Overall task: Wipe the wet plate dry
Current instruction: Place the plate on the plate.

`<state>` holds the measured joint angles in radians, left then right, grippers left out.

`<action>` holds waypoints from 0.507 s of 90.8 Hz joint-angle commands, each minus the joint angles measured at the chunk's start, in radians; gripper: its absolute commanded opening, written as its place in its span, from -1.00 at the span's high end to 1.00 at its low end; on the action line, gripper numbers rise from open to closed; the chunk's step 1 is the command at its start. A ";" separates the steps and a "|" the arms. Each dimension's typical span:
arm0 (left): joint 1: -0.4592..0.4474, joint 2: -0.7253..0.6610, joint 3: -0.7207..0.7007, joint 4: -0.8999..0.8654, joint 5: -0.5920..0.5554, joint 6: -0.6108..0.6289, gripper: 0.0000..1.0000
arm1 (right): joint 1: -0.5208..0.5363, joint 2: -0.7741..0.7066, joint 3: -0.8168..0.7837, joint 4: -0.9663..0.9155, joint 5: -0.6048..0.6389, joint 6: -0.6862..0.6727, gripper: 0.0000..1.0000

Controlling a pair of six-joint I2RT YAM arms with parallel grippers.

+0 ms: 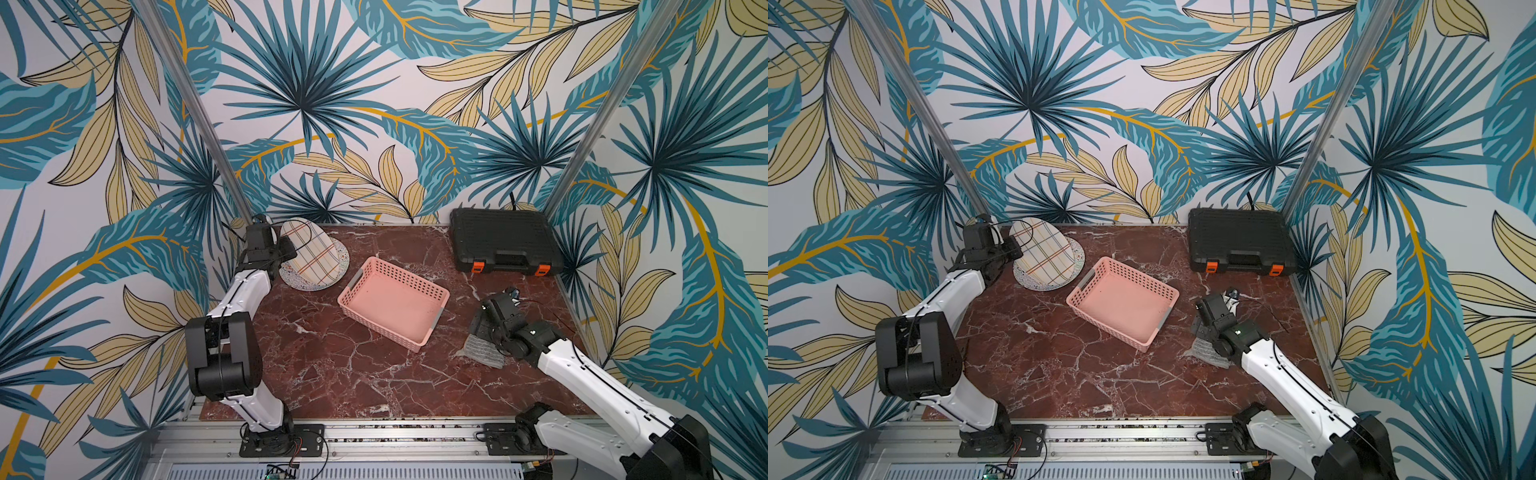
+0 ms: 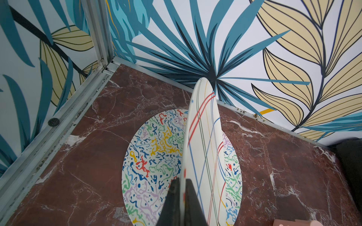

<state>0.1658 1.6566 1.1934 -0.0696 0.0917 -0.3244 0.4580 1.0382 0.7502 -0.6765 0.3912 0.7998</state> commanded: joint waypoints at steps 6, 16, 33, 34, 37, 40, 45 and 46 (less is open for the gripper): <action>0.004 0.000 -0.038 -0.101 -0.114 0.116 1.00 | 0.003 0.008 -0.004 0.007 -0.002 -0.013 -0.86; 0.003 -0.009 -0.045 -0.109 -0.110 0.120 1.00 | 0.005 0.007 -0.001 0.005 0.000 -0.015 -0.86; 0.007 -0.015 -0.045 -0.113 0.005 0.119 1.00 | 0.007 0.008 0.004 0.006 0.001 -0.017 -0.85; 0.007 -0.015 -0.046 -0.113 0.014 0.118 1.00 | 0.007 0.007 0.004 0.006 0.000 -0.017 -0.86; 0.009 -0.014 -0.050 -0.111 0.040 0.109 1.00 | 0.008 0.007 0.005 0.006 0.000 -0.019 -0.86; 0.011 -0.017 -0.057 -0.105 0.060 0.097 1.00 | 0.007 0.007 0.005 0.006 0.001 -0.019 -0.86; 0.014 -0.020 -0.074 -0.082 0.087 0.075 1.00 | 0.008 0.007 0.004 0.007 0.001 -0.022 -0.85; 0.014 -0.020 -0.078 -0.077 0.093 0.072 1.00 | 0.008 0.007 0.004 0.008 0.001 -0.022 -0.86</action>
<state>0.1696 1.6360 1.1778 -0.0647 0.1322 -0.2996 0.4599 1.0386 0.7506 -0.6765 0.3912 0.7918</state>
